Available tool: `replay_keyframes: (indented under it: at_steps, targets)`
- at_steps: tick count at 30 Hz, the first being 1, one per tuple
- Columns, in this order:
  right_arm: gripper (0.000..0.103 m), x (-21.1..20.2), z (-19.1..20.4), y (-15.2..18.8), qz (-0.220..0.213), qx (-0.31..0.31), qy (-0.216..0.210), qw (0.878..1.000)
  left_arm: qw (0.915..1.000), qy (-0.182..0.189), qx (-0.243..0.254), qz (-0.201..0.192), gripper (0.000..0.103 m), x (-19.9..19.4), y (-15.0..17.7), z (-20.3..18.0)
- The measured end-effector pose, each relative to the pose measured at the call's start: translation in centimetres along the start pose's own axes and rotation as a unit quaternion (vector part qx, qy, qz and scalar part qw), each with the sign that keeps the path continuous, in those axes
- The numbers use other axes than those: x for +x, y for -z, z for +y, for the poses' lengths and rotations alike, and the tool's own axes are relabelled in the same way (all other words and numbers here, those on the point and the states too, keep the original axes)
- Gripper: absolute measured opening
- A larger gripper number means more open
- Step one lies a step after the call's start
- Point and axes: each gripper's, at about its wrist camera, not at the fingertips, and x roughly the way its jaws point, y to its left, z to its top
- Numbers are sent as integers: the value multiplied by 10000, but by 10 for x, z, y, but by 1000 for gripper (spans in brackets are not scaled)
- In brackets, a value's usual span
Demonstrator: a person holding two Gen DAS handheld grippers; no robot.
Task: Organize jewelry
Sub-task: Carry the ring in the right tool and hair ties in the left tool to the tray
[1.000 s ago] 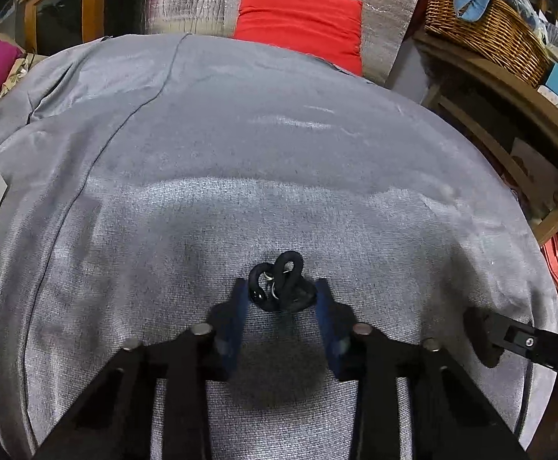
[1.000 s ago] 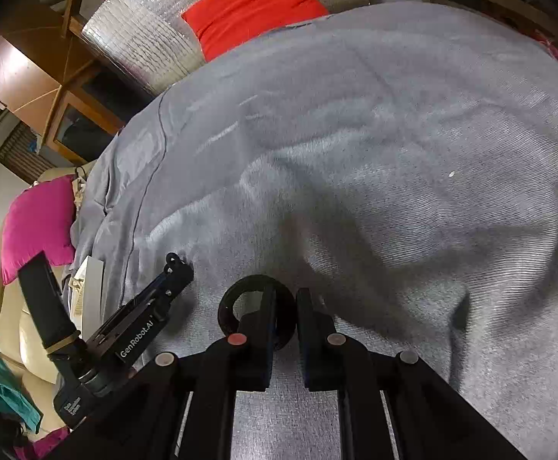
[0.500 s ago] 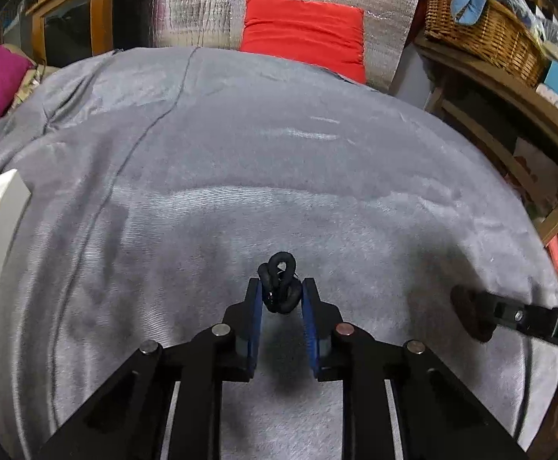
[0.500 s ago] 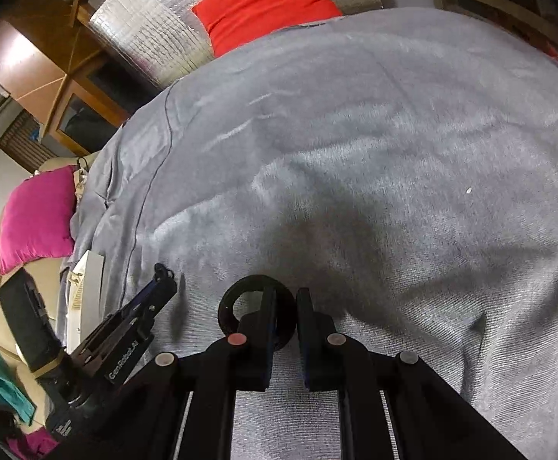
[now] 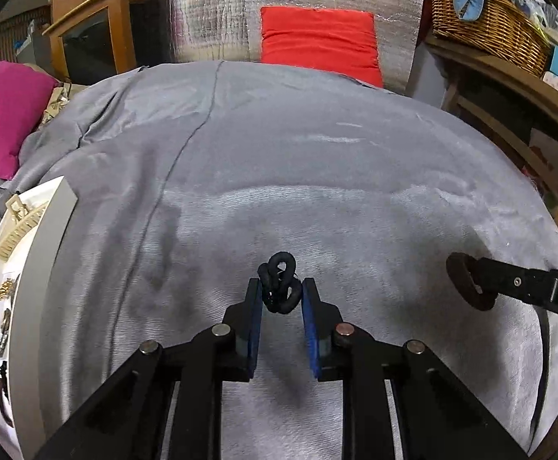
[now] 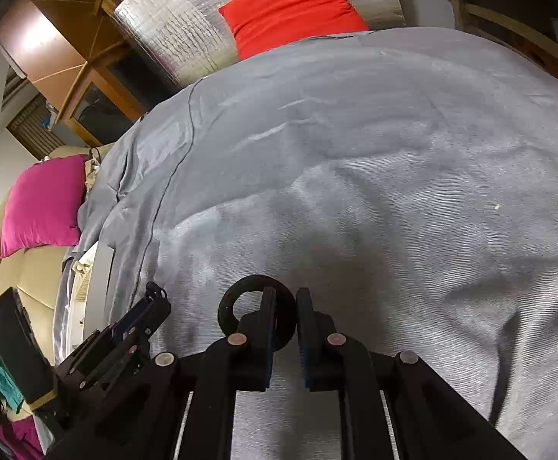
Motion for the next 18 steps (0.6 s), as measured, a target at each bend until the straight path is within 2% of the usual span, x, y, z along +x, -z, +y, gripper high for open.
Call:
replay_keyframes:
  at_steps: [18]
  targets:
    - [12,19,46,6,-28,-259,-245,9994,9989,-383,-248,-85,21,-26,6,45]
